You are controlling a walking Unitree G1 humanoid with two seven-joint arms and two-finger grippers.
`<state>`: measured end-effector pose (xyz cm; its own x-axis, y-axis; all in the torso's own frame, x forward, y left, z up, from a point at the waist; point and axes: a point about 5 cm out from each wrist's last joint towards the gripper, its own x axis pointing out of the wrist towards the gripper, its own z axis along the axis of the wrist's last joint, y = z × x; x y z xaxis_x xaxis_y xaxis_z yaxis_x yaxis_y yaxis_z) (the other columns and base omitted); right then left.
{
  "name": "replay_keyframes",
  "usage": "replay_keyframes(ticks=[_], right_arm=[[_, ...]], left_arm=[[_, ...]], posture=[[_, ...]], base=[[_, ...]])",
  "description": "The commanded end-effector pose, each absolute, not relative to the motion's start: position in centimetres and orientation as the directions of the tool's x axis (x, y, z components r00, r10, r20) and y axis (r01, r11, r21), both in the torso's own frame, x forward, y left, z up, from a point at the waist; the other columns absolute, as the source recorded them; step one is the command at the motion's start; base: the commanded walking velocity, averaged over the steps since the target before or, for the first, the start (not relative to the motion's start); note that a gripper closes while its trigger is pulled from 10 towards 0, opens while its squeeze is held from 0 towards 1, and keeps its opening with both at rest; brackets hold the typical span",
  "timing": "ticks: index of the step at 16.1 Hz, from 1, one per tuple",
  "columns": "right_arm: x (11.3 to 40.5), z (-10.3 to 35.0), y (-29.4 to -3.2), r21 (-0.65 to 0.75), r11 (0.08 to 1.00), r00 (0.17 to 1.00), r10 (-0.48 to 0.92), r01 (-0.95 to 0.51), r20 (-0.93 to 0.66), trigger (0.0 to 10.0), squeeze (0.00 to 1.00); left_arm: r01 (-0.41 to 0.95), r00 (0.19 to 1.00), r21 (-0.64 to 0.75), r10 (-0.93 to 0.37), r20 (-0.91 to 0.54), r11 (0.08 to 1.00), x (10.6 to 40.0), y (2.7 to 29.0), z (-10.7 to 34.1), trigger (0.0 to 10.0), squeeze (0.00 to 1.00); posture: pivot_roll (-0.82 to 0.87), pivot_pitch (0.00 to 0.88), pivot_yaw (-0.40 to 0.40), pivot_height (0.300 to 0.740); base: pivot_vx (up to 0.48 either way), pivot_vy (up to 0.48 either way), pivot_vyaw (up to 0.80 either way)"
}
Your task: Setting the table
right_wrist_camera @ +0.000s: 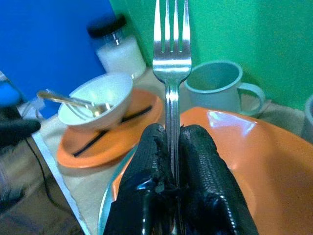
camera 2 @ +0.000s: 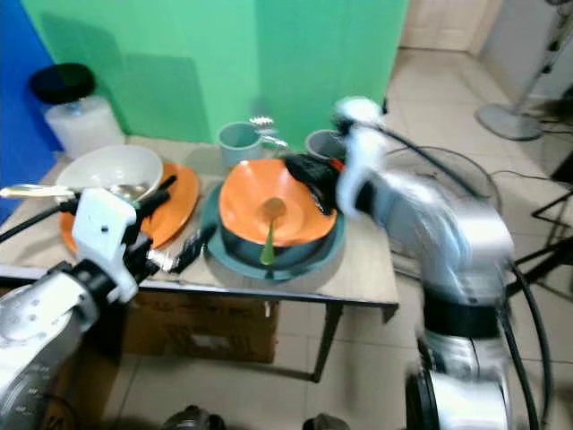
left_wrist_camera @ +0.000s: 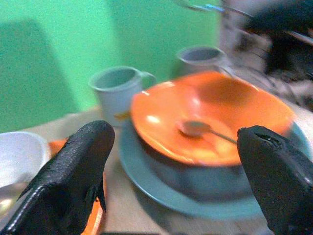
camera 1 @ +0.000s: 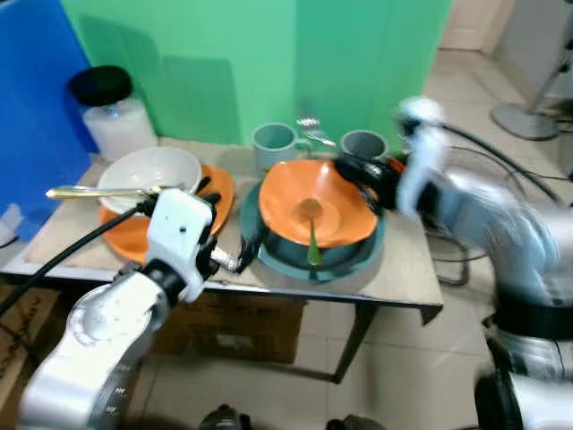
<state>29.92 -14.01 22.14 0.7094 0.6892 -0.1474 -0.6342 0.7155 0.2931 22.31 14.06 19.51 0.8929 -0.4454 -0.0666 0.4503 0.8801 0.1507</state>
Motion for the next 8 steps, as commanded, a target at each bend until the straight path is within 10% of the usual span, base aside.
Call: replay_keyframes(ticks=[1, 8], right_arm=[[29.0, 23.3, -14.6, 0.273, 0.717, 0.741, 0.672, -0.641, -0.024, 10.0, 0.00], [25.4, 21.3, -15.9, 0.371, 0.796, 0.866, 0.497, -0.478, 0.050, 10.0, 0.00]], left_arm=[[0.384, 0.921, 0.187, -0.390, -0.008, 0.904, 22.4, 13.8, 20.4, 10.0, 0.00], [0.232, 0.968, 0.171, -0.244, 0.055, 0.958, 22.7, 13.1, 20.6, 10.0, 0.00]], posture=[[-0.06, 0.058, 0.062, 0.740], [-0.07, 0.054, 0.061, 0.740]], base=[[0.000, 0.000, 0.00], [0.000, 0.000, -0.39]])
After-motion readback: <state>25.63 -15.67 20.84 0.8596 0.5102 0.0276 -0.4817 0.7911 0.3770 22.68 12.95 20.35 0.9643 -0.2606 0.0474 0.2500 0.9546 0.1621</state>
